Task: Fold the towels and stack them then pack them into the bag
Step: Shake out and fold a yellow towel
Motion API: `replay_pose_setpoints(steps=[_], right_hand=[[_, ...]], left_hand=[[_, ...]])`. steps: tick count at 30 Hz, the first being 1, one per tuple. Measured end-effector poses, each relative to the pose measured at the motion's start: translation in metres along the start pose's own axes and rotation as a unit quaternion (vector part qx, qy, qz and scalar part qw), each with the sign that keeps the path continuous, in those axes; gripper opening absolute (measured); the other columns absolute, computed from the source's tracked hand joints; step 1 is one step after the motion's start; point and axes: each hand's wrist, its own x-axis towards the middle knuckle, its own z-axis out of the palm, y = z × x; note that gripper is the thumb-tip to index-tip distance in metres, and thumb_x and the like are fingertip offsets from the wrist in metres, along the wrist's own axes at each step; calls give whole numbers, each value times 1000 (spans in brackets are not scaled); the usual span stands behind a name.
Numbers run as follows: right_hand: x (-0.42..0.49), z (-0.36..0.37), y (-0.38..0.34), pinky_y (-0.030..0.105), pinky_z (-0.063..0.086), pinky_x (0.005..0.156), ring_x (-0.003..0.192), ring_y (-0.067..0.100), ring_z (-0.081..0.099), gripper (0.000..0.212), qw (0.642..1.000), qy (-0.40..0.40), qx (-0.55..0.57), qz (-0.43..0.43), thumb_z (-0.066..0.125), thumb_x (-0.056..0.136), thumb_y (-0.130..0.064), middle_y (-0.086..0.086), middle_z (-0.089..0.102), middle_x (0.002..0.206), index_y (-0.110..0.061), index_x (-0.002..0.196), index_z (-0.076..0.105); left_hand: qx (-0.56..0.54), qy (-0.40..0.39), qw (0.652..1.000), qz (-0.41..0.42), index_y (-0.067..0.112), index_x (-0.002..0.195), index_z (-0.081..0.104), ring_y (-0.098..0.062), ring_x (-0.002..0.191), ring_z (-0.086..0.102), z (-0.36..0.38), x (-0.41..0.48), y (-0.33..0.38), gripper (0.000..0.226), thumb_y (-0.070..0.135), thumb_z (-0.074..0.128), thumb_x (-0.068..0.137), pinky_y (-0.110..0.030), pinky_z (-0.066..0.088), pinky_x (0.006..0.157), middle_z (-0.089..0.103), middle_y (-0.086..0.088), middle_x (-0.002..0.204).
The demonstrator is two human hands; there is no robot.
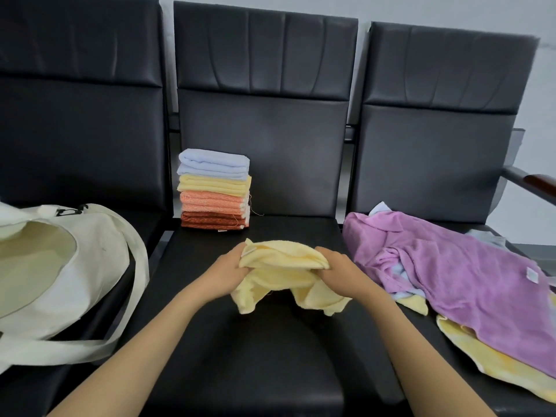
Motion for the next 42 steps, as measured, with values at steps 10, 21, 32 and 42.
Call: replay_pose_setpoints(steps=[10,21,32,42], right_hand=[[-29,-35,-30,32,49,87,103,14,57,64,959,-191,-209,21,83,66,-40,-10,61,115,-33,122,52],[-24,-76,-42,36,49,87,101,23,61,23,952,-150,-267,19,67,81,-21,0,64,104,-18,102,58],[-44,-109,-50,32,57,80,92,15,71,37,984,-152,88,16,86,68,-19,-6,74,99,-26,99,68],[-27,-83,-50,32,47,89,100,19,57,15,964,-134,-230,10,64,87,-28,-10,61,89,-21,100,61]], left_hand=[[302,-157,940,-2,20,99,56,-10,83,55,-38,-29,47,39,36,80,72,-23,45,69,58,6,94],[-19,-118,988,100,30,121,60,-1,107,61,-62,-50,46,35,17,67,89,-21,50,91,67,12,116],[-9,-236,970,48,25,120,57,-8,108,63,-94,-57,80,55,9,81,73,-23,52,87,69,11,114],[157,-168,973,38,25,105,63,-10,100,62,-84,-35,55,18,18,66,88,-19,49,82,66,10,105]])
